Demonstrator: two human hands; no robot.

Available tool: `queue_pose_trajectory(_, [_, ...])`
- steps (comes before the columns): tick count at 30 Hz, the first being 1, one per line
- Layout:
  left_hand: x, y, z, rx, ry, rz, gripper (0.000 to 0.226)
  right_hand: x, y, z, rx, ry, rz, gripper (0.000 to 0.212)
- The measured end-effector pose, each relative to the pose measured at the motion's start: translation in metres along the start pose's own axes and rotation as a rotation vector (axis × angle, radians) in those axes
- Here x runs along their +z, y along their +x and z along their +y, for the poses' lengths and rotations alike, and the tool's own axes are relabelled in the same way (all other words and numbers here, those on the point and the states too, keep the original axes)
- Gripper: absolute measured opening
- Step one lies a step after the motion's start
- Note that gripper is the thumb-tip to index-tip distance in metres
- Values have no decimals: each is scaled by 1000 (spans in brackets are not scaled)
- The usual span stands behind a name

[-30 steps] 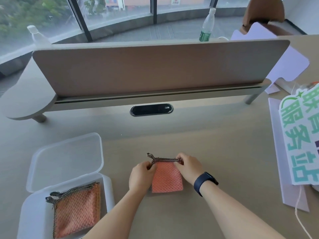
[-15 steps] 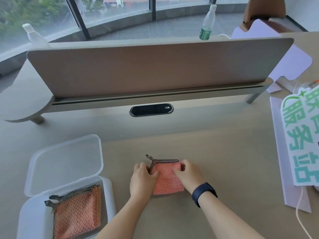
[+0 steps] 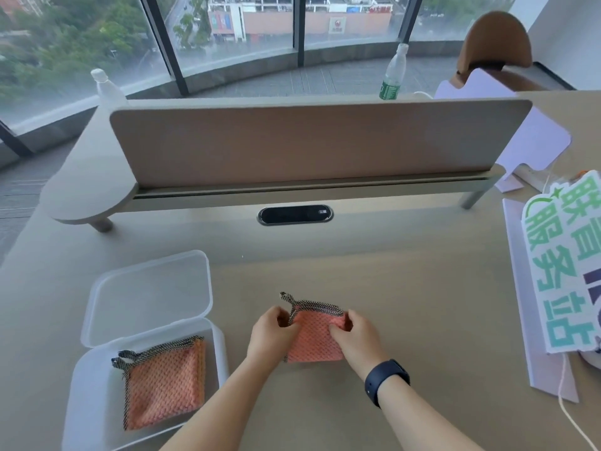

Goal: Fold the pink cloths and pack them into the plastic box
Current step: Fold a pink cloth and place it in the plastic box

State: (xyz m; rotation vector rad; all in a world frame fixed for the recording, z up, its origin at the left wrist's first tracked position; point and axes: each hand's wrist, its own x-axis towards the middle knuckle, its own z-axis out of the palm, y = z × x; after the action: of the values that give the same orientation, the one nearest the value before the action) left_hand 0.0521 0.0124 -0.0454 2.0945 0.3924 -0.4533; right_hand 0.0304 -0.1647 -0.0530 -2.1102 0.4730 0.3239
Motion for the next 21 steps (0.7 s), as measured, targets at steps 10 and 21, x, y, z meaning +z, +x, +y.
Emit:
queue_pose_trajectory(10, [-137,-50,-15,119,-459,113,30,41,-41,-105,-330,244,-105,15])
queue_pose_trajectory(21, [-215,-77,-94,-52,-414,330,20,135,-69,-159,-432,-85,-323,17])
